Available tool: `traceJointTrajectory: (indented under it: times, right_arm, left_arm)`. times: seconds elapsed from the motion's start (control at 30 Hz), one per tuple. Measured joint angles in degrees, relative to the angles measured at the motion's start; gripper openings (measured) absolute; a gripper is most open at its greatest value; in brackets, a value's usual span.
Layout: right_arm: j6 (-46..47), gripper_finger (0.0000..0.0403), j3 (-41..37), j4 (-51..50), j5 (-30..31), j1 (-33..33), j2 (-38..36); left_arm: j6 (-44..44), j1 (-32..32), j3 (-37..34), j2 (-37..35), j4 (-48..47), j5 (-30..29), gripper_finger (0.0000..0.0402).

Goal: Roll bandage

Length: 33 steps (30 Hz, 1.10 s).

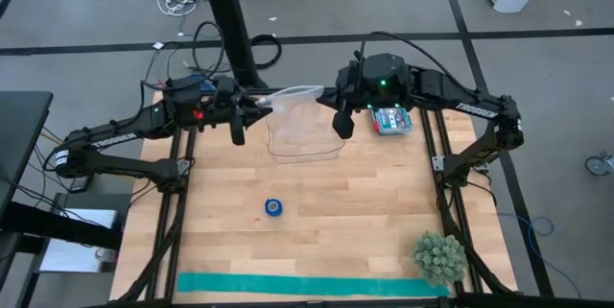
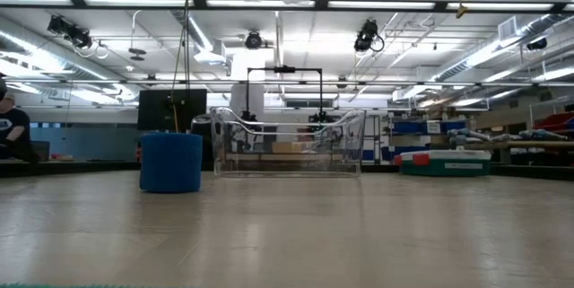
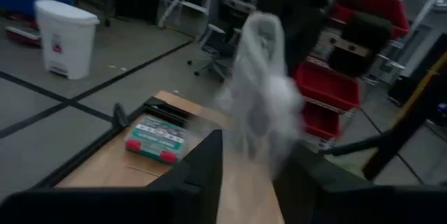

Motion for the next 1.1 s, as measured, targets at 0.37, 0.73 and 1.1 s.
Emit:
traceJointTrajectory:
  times: [0.37,0.73,1.1]
  right_arm:
    - [6.5,0.0029,0.0,-5.2,-1.4,0.3,0.3]
    - [7.7,0.0118,0.0,-6.7,-9.2,0.1,-1.3]
    - [3.5,0.0126,0.0,-1.1,-16.6,2.5,5.7]
  left_arm:
    - [-1.4,0.0,0.0,0.0,0.3,-1.7,0.0005]
    - [-1.4,-0.1,0.0,-1.5,-9.4,4.7,0.0002]
    - [1.3,-1.9,5.0,-1.3,-24.8,8.9,0.0001]
